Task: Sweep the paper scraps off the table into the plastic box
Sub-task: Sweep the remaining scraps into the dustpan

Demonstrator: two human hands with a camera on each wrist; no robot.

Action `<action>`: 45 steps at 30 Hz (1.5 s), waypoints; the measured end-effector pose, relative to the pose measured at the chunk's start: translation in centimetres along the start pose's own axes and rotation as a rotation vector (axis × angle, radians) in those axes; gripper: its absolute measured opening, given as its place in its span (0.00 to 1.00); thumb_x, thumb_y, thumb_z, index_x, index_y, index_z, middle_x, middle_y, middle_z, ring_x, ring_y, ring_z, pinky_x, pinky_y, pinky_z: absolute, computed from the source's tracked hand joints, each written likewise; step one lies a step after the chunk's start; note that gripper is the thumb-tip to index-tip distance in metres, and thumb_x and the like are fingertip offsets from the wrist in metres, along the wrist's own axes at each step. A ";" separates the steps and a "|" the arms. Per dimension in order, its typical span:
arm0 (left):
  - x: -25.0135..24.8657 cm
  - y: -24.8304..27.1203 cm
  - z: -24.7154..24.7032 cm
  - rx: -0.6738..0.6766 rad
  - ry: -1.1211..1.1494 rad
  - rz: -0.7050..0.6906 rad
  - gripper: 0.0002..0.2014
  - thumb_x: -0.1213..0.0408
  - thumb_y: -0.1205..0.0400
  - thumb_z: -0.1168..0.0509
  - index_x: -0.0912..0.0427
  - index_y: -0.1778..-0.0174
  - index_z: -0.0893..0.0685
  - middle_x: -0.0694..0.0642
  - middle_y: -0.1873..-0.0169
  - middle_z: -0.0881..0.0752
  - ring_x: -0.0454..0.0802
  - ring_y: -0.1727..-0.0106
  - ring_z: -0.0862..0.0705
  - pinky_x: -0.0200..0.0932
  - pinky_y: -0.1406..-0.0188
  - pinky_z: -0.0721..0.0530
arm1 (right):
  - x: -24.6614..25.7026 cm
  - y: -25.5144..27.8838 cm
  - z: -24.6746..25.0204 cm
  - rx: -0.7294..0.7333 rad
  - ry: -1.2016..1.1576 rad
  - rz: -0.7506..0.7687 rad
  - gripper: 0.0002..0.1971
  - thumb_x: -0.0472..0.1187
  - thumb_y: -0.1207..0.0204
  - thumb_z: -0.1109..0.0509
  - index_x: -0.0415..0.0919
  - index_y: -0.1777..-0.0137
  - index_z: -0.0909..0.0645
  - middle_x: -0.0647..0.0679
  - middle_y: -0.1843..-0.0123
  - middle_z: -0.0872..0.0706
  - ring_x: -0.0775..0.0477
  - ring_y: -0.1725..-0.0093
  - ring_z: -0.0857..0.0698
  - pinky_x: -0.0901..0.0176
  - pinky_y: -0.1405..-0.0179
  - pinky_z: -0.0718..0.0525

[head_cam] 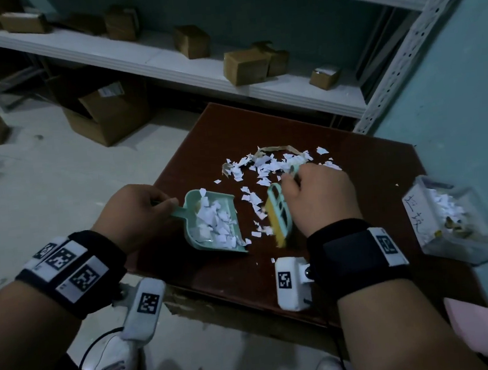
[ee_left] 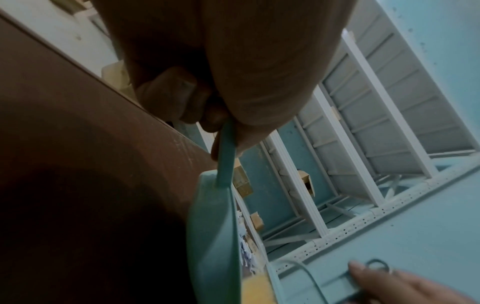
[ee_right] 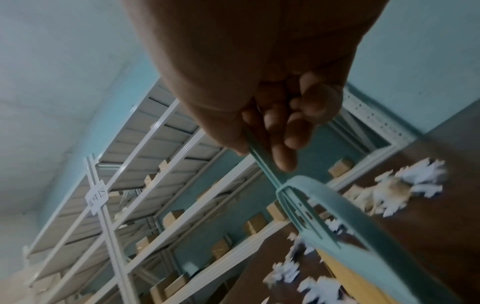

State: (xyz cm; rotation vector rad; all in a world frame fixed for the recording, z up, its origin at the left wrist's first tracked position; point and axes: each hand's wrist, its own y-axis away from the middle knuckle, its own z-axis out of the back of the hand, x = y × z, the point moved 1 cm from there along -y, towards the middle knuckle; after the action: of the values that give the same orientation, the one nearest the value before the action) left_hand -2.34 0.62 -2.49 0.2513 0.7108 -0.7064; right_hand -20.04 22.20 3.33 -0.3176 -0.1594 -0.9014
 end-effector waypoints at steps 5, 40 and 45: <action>0.4 -0.2 0.0 0.002 0.009 0.021 0.11 0.57 0.18 0.25 0.57 0.64 0.07 0.51 0.72 0.13 0.46 0.72 0.18 0.49 0.62 0.16 | 2.0 0.5 -1.3 0.021 -0.173 0.048 0.23 0.53 0.12 0.35 0.44 0.69 0.27 0.49 0.71 0.22 0.50 0.71 0.24 0.55 0.71 0.29; 1.4 -0.6 -0.1 -0.071 0.280 0.209 0.13 0.55 0.16 0.27 0.56 0.64 0.08 0.44 0.84 0.17 0.48 0.74 0.20 0.44 0.65 0.21 | 1.9 -1.0 0.1 -0.161 -0.130 0.132 0.20 0.56 0.11 0.39 0.43 0.57 0.17 0.49 0.63 0.14 0.46 0.61 0.13 0.45 0.61 0.12; 2.3 -0.5 2.5 0.003 0.305 0.215 0.13 0.54 0.16 0.27 0.57 0.63 0.07 0.54 0.80 0.19 0.54 0.75 0.22 0.48 0.68 0.20 | 0.8 -0.5 0.5 -0.098 0.075 0.095 0.20 0.53 0.12 0.40 0.43 0.64 0.23 0.50 0.71 0.23 0.48 0.70 0.24 0.54 0.71 0.32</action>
State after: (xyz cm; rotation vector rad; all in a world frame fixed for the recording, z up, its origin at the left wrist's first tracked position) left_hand -0.16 -2.05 -2.17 0.4380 0.9570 -0.4676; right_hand -19.95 21.51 4.12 -0.3785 -0.0311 -0.8274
